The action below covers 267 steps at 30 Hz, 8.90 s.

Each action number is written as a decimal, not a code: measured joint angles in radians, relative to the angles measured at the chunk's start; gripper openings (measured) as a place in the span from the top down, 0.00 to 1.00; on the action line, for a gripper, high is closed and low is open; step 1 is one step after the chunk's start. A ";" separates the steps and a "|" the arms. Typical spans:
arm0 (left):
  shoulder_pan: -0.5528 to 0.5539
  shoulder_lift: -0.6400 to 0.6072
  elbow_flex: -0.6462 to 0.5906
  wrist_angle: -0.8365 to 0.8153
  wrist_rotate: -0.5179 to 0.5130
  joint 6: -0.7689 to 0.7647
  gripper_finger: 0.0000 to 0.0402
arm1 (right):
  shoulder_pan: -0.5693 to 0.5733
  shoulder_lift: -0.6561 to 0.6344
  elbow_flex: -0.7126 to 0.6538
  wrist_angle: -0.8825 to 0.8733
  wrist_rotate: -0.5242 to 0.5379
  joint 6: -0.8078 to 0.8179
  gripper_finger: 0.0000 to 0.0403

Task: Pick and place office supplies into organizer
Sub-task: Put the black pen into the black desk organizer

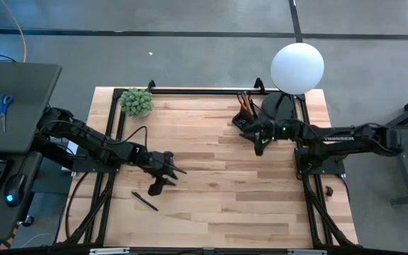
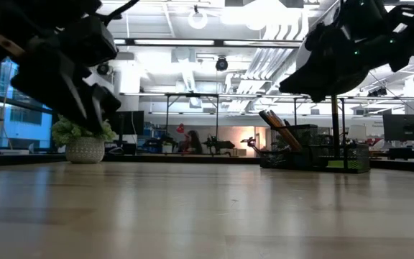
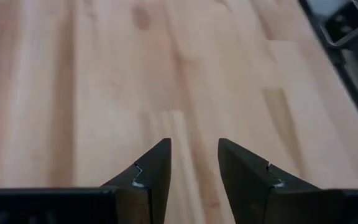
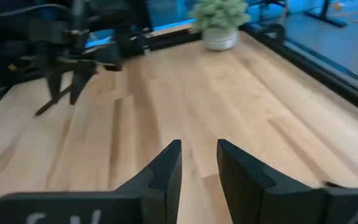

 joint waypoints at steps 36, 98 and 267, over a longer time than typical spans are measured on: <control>-0.449 0.045 0.004 -0.272 -0.094 -0.259 0.70 | 0.254 0.287 0.002 0.291 0.196 -0.115 0.77; -0.531 0.138 0.262 -0.671 -0.586 0.151 0.97 | 0.275 0.307 0.002 0.426 0.192 -0.078 0.77; 0.035 0.241 0.093 0.934 -0.350 0.234 0.53 | 0.426 0.622 0.184 0.919 0.159 -0.186 0.94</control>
